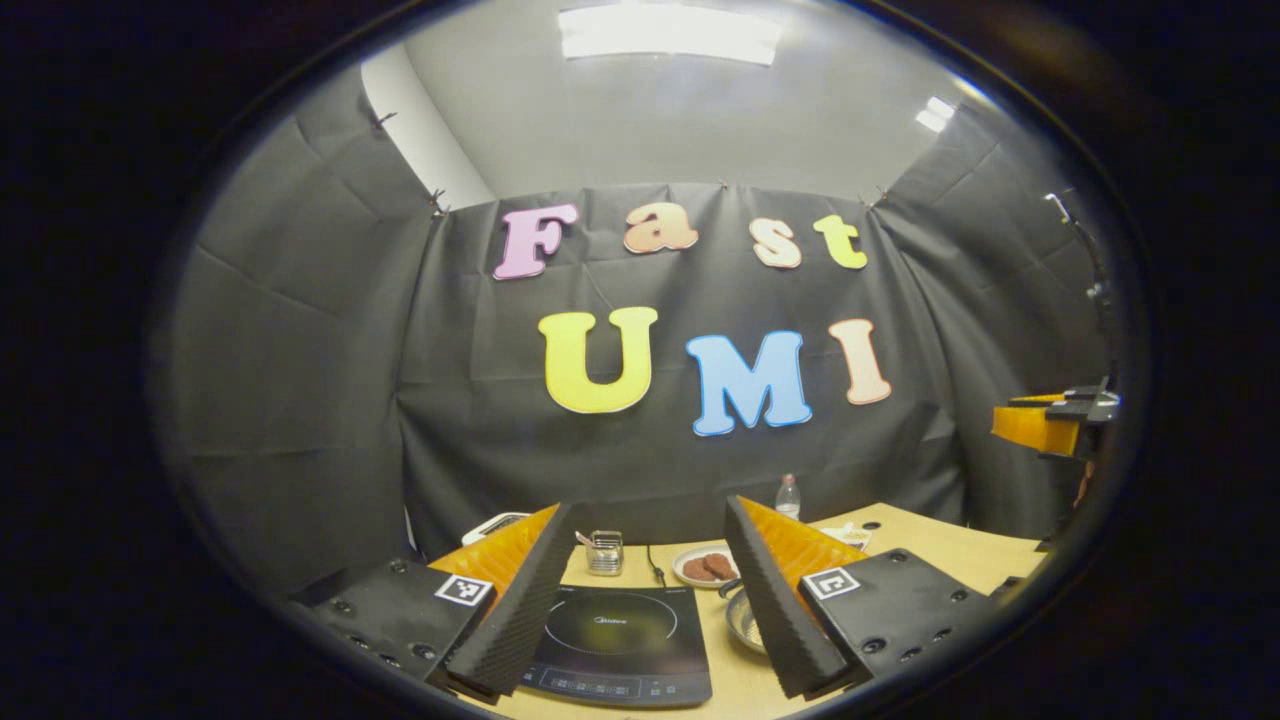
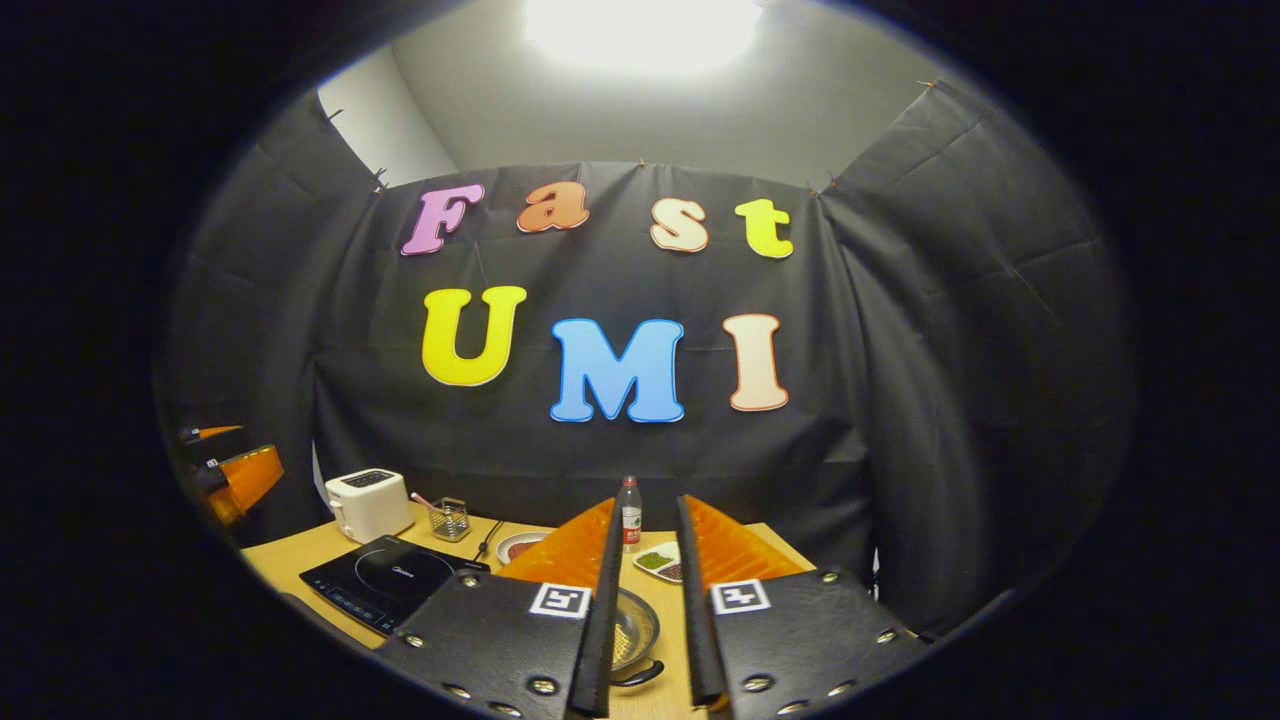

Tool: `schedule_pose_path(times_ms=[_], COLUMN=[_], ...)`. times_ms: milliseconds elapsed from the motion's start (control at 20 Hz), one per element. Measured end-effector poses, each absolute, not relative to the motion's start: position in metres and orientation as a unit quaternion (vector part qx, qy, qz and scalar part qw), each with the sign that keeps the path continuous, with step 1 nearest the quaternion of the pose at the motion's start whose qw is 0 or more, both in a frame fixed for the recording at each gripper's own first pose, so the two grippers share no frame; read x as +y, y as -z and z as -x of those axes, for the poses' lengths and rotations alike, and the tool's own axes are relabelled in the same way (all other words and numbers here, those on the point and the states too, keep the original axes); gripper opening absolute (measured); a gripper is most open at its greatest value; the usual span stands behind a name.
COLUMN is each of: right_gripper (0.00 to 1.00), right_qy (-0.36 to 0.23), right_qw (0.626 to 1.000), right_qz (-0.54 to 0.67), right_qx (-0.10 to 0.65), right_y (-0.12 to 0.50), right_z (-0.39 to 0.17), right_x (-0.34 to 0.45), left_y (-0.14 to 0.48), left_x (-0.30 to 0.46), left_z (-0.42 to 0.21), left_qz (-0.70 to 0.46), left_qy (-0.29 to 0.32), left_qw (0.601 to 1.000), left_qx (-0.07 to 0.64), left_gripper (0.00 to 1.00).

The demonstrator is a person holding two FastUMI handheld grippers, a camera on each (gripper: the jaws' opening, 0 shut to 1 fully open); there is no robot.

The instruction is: First push the handle of the pot to place it horizontally, then grasp the pot with both hands and set it on the induction cooktop.

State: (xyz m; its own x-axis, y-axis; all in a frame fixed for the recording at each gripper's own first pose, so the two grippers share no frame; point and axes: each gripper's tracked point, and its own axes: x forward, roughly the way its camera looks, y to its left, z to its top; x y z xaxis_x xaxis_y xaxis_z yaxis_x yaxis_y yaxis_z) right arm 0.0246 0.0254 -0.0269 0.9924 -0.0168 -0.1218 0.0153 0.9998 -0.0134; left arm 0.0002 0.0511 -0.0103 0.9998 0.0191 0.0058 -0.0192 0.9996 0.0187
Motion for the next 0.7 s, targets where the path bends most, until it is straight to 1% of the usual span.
schedule_pose_path(times_ms=[50,100,150,250,300,350,400,450,500,550,600,700], right_gripper=[0.23,0.24,0.0,0.01,0.01,0.01,0.01,0.01,0.01,0.01,0.01,0.01], right_qy=[-0.003,0.018,0.031,0.005,0.002,-0.002,-0.009,-0.014,-0.02,-0.026,-0.034,-0.05], right_qw=[0.998,0.997,0.998,0.997,0.997,0.996,0.996,0.995,0.995,0.994,0.993,0.99], right_qz=[0.001,0.01,0.009,-0.005,-0.002,0.002,0.003,0.007,0.011,0.014,0.014,0.009], right_qx=[0.067,0.068,0.057,0.074,0.083,0.088,0.093,0.097,0.102,0.106,0.111,0.134], right_y=[0.032,0.038,0.031,0.04,0.045,0.048,0.05,0.054,0.056,0.06,0.064,0.079], right_z=[-0.023,-0.029,-0.026,-0.026,-0.026,-0.028,-0.029,-0.029,-0.029,-0.03,-0.031,-0.031], right_x=[0.036,0.034,0.032,0.046,0.047,0.049,0.054,0.059,0.062,0.065,0.068,0.074], left_y=[0.01,0.009,0.008,0.004,0.006,0.006,0.006,0.006,0.007,0.006,0.006,0.006], left_x=[0.056,0.059,0.063,0.072,0.075,0.076,0.077,0.081,0.084,0.087,0.089,0.09], left_z=[0.0,0.0,-0.001,-0.003,-0.003,-0.004,-0.005,-0.006,-0.007,-0.008,-0.009,-0.012], left_qz=[-0.011,-0.012,-0.014,-0.019,-0.017,-0.013,-0.01,-0.01,-0.012,-0.014,-0.013,-0.01], left_qy=[-0.01,-0.008,-0.007,-0.008,-0.006,-0.001,0.002,0.002,0.001,-0.001,-0.001,-0.003], left_qw=[1.0,1.0,1.0,1.0,1.0,1.0,1.0,1.0,1.0,1.0,1.0,1.0], left_qx=[-0.004,-0.006,-0.008,-0.013,-0.014,-0.015,-0.016,-0.016,-0.016,-0.015,-0.016,-0.019], left_gripper=[1.0,0.97,1.0,1.0,0.97,1.0,1.0,0.97,1.0,0.97,1.0,0.98])
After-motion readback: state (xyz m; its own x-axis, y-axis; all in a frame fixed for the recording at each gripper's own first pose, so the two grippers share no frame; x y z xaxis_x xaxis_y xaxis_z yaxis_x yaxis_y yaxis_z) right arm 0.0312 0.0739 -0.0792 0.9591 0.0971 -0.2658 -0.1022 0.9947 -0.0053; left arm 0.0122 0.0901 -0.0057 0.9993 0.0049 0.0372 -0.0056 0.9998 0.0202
